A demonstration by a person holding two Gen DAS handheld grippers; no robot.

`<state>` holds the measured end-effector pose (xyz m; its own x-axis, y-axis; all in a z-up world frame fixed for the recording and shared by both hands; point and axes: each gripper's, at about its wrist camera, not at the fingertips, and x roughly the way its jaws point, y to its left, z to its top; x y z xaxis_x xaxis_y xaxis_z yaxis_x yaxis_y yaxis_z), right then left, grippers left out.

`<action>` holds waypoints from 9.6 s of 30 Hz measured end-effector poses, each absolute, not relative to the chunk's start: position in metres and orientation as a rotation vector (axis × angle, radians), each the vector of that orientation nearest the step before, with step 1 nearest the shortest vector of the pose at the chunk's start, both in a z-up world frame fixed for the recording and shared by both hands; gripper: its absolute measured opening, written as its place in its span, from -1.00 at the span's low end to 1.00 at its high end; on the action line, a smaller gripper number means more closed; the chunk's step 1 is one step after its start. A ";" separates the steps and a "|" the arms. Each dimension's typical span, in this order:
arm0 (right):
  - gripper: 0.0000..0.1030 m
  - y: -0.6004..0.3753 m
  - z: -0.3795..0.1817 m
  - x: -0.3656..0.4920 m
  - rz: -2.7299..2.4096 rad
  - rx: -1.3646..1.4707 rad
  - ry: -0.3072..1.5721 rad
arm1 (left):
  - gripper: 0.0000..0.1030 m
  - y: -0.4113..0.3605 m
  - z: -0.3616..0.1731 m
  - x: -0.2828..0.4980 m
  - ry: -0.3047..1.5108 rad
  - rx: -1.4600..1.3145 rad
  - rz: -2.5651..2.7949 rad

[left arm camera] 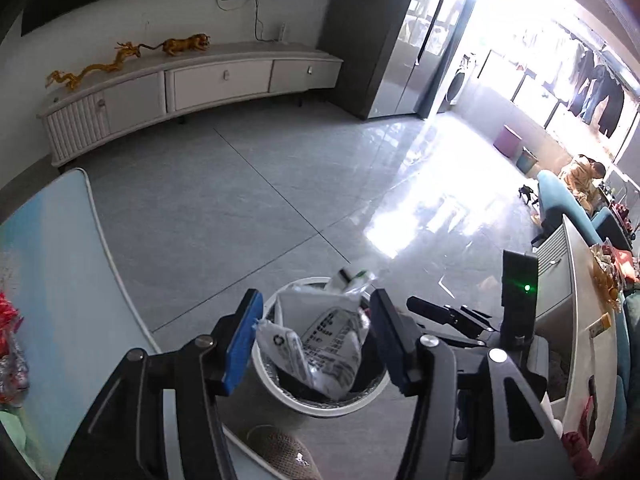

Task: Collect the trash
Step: 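Carry the wrapper and white bag to the bin and open both grippers, then return both tools to the table and grasp the white tissue with the left gripper, then grasp the green paper with the right gripper while the left gripper holds the tissue, then carry the tissue and green paper to the bin and open both grippers, then move both tools back over the table toward the remaining trash, then grasp the pink paper with the left gripper while the right gripper grasps the clear plastic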

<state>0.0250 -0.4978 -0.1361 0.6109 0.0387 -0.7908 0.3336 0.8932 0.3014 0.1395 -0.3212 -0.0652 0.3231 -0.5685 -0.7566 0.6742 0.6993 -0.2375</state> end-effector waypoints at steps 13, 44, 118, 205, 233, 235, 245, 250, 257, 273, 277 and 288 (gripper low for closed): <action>0.26 -0.526 -0.117 -0.002 -0.293 0.453 0.843 | 0.27 -0.313 -0.041 0.142 0.883 0.124 -0.764; 0.88 -0.361 0.076 -0.024 -0.133 0.273 0.455 | 0.44 0.099 0.034 0.050 0.512 -0.157 -0.056; -0.22 -0.101 -0.084 0.075 0.503 0.072 1.011 | -0.60 0.129 -0.095 0.032 0.833 -0.241 -0.288; 1.00 -0.452 -0.028 -0.026 -0.270 0.362 0.606 | 0.21 -0.126 0.008 0.100 0.558 0.085 -0.227; 1.00 -0.322 0.000 0.030 -0.005 0.197 0.670 | 0.32 0.082 -0.017 0.080 0.586 -0.129 0.066; 1.00 -0.310 -0.005 0.041 0.033 0.202 0.689 | 0.32 0.101 -0.026 0.081 0.607 -0.141 0.087; 1.00 -0.230 -0.041 0.101 0.271 0.169 0.804 | 0.32 0.131 -0.082 0.089 0.782 -0.190 -0.030; 0.51 -0.201 -0.061 0.132 0.335 0.171 0.865 | 0.32 0.116 -0.090 0.106 0.814 -0.220 -0.087; 0.17 -0.196 -0.078 0.168 0.353 0.242 0.915 | 0.33 0.110 -0.095 0.137 0.816 -0.203 -0.063; -0.65 -0.176 -0.107 0.176 0.403 0.188 1.001 | 0.07 0.095 -0.119 0.120 0.883 -0.177 -0.117; -0.77 -0.180 -0.106 0.162 0.401 0.188 0.995 | -0.09 0.096 -0.119 0.108 0.880 -0.205 -0.154; -0.81 -0.210 -0.076 0.103 0.393 0.199 0.916 | -0.35 0.081 -0.091 0.077 0.814 -0.218 -0.212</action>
<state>0.1032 -0.2100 -0.0762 0.5444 0.4124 -0.7304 -0.2451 0.9110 0.3316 0.0771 0.0812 -0.0911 0.6679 -0.2698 -0.6936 0.1035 0.9566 -0.2724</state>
